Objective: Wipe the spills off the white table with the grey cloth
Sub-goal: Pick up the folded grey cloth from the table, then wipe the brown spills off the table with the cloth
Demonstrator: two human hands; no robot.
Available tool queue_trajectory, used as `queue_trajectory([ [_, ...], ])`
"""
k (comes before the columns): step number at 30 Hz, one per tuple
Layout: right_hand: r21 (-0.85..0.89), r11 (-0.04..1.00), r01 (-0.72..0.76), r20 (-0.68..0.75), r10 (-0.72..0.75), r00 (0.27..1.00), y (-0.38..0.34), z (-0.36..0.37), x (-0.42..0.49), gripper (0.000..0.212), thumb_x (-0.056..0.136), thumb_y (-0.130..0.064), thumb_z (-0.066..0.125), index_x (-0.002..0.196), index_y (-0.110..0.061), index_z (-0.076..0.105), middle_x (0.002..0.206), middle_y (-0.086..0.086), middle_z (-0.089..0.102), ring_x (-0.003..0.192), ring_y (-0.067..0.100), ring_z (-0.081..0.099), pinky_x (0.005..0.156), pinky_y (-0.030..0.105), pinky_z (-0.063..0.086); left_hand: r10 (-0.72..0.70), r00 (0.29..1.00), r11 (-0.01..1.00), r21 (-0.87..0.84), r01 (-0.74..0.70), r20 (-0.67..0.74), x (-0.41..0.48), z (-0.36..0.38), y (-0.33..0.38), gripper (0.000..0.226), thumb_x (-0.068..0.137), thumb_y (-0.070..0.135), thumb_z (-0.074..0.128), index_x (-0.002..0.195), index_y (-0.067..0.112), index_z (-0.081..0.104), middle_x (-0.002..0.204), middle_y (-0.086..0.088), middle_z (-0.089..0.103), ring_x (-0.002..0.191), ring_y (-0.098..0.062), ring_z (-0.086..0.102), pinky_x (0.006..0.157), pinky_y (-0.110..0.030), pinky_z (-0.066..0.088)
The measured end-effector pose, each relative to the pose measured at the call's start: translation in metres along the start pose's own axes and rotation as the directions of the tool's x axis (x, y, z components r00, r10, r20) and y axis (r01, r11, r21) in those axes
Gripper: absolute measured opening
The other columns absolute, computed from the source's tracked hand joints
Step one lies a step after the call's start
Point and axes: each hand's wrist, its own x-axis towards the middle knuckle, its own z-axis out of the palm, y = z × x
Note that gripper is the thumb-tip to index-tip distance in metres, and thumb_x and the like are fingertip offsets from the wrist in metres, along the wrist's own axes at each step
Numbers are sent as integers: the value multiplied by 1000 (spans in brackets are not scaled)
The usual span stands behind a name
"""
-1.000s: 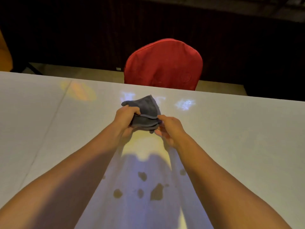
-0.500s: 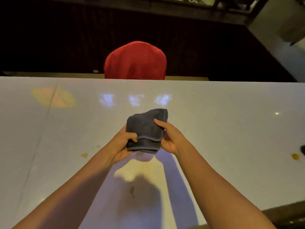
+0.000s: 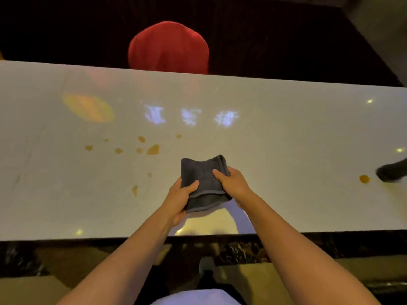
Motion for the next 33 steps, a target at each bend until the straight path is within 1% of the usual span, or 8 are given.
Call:
queue_trajectory([
  [5,5,1000,-5,3,5,1000,28,-31,-8,30,99,-40,64,121,-19,60,119,10,69,106,26,68,99,51,57,199,977,931,324,-166,-71,-11,38,-29,31,102,27,55,133,34,55,127,0,68,113,-22,67,90,-34,57],
  [9,-255,967,25,-45,-37,998,50,-49,5,57,96,-33,69,145,-16,44,136,17,60,121,34,60,103,44,51,211,977,596,794,-124,-6,-6,33,-34,47,103,39,48,150,31,43,140,-2,62,123,-28,59,99,-35,47],
  [13,-660,734,161,-115,-311,944,70,-44,13,75,99,-43,60,161,-21,25,162,16,31,148,34,30,119,46,30,364,917,357,934,24,-163,-15,2,-49,40,100,34,54,137,21,56,128,-10,63,117,-30,59,92,-34,47],
  [19,-861,289,418,305,-366,879,103,34,3,80,102,-60,29,165,-15,9,173,14,0,158,35,-12,129,54,-1,486,828,67,956,286,-282,-15,-43,-78,66,104,44,36,157,7,25,164,-20,20,152,-39,14,122,-46,18],
  [26,-415,-209,885,890,-295,348,109,7,46,72,104,-62,30,165,-30,9,173,0,10,160,27,-7,128,48,-7,528,790,35,937,347,-312,-2,-50,-100,66,102,44,27,156,7,26,164,-22,21,152,-40,11,118,-52,24],
  [28,-593,-176,785,783,-352,513,76,-16,104,71,103,-63,26,164,-31,9,173,1,8,160,31,-4,129,55,-1,538,782,48,937,345,-315,0,-53,-103,69,99,47,29,156,8,29,164,-21,23,152,-41,13,117,-53,25],
  [30,-899,117,421,337,-427,839,44,-36,155,73,102,-62,18,164,-25,9,174,7,7,159,36,-2,127,60,7,543,780,40,938,345,-310,2,-55,-106,70,97,47,29,155,8,30,163,-22,24,151,-41,15,115,-54,27],
  [33,-923,374,94,-44,-344,938,35,-19,160,73,103,-58,14,165,-20,7,173,13,4,158,41,-3,127,61,5,537,783,6,929,369,-314,4,-58,-109,70,96,48,31,154,10,27,163,-20,24,151,-41,15,114,-54,28],
])
